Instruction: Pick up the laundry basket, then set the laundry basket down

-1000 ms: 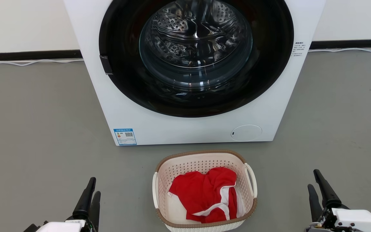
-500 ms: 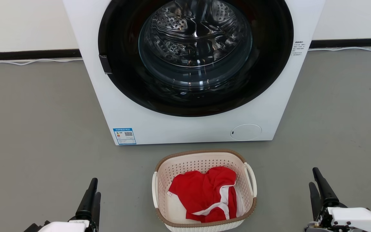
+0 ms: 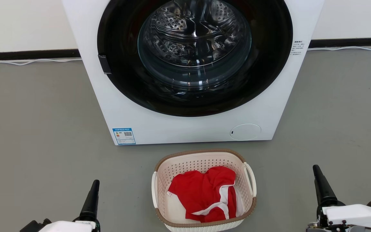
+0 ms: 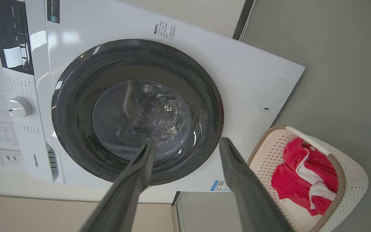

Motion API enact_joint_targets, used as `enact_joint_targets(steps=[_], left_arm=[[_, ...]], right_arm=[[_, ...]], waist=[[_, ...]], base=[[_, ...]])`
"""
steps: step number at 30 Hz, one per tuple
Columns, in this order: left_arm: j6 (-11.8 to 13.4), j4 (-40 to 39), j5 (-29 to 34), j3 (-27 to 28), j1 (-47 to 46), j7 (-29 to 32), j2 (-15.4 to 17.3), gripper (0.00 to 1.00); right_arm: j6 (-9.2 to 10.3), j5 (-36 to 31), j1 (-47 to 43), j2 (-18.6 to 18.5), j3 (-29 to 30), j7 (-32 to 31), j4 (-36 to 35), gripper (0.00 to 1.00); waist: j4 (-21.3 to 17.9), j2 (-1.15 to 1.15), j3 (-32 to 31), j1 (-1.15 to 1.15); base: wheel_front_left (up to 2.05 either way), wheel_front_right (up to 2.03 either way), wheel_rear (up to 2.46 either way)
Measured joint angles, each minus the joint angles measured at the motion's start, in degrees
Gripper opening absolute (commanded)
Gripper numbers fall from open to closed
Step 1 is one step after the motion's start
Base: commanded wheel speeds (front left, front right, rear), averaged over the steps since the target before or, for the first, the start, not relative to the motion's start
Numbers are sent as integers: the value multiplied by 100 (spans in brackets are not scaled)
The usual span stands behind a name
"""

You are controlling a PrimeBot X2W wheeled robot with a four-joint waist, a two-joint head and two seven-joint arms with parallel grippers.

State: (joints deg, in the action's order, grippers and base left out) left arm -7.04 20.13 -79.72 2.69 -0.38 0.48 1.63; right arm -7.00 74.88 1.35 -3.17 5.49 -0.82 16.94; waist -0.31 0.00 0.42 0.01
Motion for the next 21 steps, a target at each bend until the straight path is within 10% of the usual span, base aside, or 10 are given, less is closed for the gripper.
enact_joint_targets(steps=[21], left_arm=[[100,-138,1716,-160,-3,-316,19,100]], right_arm=[[-3,-2136,7,-158,-171,336,-191,100]], waist=[[-20,0,19,0]], base=[[0,0,0]])
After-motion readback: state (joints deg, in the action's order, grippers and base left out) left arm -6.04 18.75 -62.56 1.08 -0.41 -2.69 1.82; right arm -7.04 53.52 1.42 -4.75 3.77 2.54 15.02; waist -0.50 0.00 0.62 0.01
